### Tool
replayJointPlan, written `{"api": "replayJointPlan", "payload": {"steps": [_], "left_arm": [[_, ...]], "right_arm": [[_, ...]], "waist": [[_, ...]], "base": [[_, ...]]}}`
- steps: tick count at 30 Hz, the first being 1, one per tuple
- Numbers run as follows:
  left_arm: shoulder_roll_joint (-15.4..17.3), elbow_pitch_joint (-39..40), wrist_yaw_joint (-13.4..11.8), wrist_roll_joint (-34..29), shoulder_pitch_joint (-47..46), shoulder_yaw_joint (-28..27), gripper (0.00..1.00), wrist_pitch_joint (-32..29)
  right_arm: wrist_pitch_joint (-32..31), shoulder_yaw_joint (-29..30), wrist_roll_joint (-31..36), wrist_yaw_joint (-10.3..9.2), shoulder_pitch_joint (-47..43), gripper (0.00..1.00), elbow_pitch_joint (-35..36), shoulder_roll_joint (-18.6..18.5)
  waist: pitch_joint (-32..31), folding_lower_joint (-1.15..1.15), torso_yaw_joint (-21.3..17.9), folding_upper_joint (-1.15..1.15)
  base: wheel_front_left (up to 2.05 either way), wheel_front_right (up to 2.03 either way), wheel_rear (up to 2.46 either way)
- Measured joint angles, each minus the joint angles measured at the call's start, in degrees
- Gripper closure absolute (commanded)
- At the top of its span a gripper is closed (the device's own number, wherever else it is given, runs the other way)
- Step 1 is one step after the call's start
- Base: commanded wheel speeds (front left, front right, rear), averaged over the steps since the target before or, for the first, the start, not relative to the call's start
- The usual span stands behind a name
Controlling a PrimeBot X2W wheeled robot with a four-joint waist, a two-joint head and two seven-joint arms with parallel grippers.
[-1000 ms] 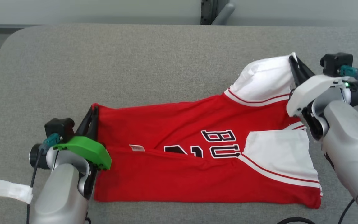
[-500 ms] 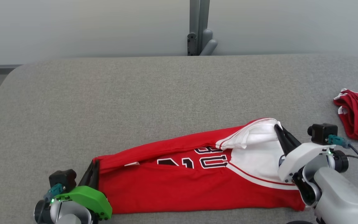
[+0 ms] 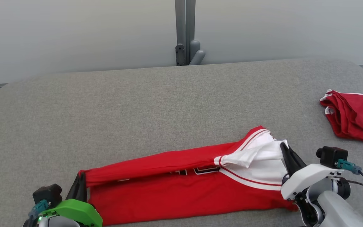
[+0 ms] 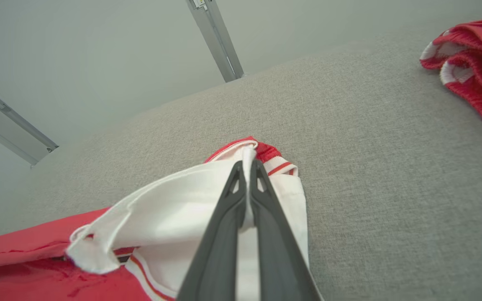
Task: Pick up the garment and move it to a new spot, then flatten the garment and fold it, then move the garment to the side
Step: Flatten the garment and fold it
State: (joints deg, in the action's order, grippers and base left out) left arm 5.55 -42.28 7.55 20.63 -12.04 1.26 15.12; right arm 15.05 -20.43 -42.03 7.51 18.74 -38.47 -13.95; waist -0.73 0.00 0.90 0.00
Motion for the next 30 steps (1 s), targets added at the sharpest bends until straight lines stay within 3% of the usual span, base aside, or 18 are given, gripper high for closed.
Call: {"api": "replayJointPlan", "payload": {"steps": [16, 17, 18, 19, 20, 30], "left_arm": [[-0.9, 0.2, 0.0, -1.6, 2.6, -0.8, 0.99, 0.0], [-1.0, 0.0, 0.0, -1.7, 2.8, -0.8, 0.64, 0.0], [-1.0, -0.1, 0.0, -2.0, 3.1, -0.8, 0.12, 0.0], [-1.0, -0.3, 0.0, -2.3, 3.3, -1.0, 0.0, 0.0], [-1.0, -0.4, 0.0, -2.6, 3.6, -1.3, 0.0, 0.0], [-1.8, 5.7, -2.4, -7.2, 9.6, -4.8, 0.0, 0.0]], "right_arm": [[0.0, 3.9, 1.8, 0.0, -5.8, 1.0, 1.4, 3.3], [0.0, 3.4, 1.8, 0.0, -6.1, 1.0, 1.0, 3.4], [0.0, 3.0, 1.8, 0.0, -6.2, 0.65, 0.2, 3.5], [0.0, 2.7, 1.8, 0.0, -6.4, 0.15, -0.6, 3.6], [0.0, 2.3, 2.0, -0.01, -6.4, 0.0, -1.1, 3.5], [0.0, 9.1, 6.7, -0.01, -9.2, 0.0, 1.6, 2.8]], "waist": [[-1.0, 0.0, -1.2, 0.0], [-1.0, 0.0, -1.2, 0.0], [-1.1, 0.0, -1.3, 0.0], [-1.1, 0.0, -1.3, 0.0], [-1.2, 0.0, -1.4, 0.0], [-2.3, 0.0, -1.1, 0.0]], "base": [[0.0, 0.0, 0.0], [0.0, 0.0, 0.0], [0.0, 0.0, 0.0], [0.0, 0.0, 0.0], [0.0, 0.0, 0.0], [0.0, 0.0, 0.0]]}}
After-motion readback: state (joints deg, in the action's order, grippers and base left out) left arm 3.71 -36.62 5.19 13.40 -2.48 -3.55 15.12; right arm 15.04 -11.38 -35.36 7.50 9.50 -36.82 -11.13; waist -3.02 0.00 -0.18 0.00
